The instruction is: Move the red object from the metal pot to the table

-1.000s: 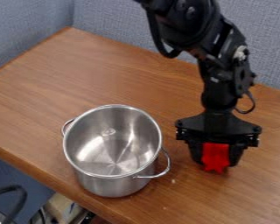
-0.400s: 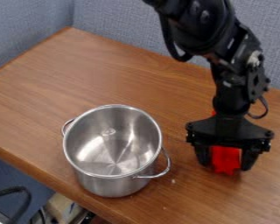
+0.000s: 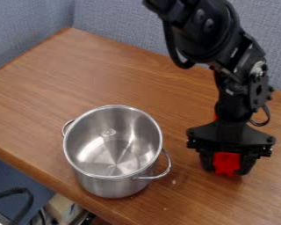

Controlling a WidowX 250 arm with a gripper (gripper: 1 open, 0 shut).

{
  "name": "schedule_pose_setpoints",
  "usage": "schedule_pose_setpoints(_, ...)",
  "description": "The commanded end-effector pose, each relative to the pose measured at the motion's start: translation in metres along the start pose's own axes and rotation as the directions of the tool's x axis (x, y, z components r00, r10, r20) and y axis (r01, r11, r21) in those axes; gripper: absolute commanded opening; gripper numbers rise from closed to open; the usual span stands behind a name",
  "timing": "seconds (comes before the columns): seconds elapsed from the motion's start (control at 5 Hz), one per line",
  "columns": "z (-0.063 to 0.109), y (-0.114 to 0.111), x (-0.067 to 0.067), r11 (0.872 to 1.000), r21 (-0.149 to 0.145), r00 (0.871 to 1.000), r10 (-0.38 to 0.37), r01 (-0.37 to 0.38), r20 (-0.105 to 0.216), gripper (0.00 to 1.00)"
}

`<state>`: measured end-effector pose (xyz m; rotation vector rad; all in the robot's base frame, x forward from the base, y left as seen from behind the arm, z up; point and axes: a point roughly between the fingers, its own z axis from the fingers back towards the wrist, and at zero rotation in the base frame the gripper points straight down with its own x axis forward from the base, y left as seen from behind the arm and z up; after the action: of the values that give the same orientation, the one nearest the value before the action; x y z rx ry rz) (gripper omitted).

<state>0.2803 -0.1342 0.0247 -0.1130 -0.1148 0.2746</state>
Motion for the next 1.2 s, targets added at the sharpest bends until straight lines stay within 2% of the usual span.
schedule_pose_setpoints(0.0, 0.0112, 0.0026, 0.0003, 1.000, -0.015, 1.000, 0.003, -0.003, 0.026, 0.00)
schedule_pose_setpoints(0.4, 0.0107, 0.0097, -0.0023, 0.998, -0.002, 0.997, 0.069, -0.069, 0.037, 0.00)
schedule_pose_setpoints(1.0, 0.0123, 0.0032, 0.0056, 0.988, 0.017, 0.987, 0.150, -0.151, 0.054, 0.00)
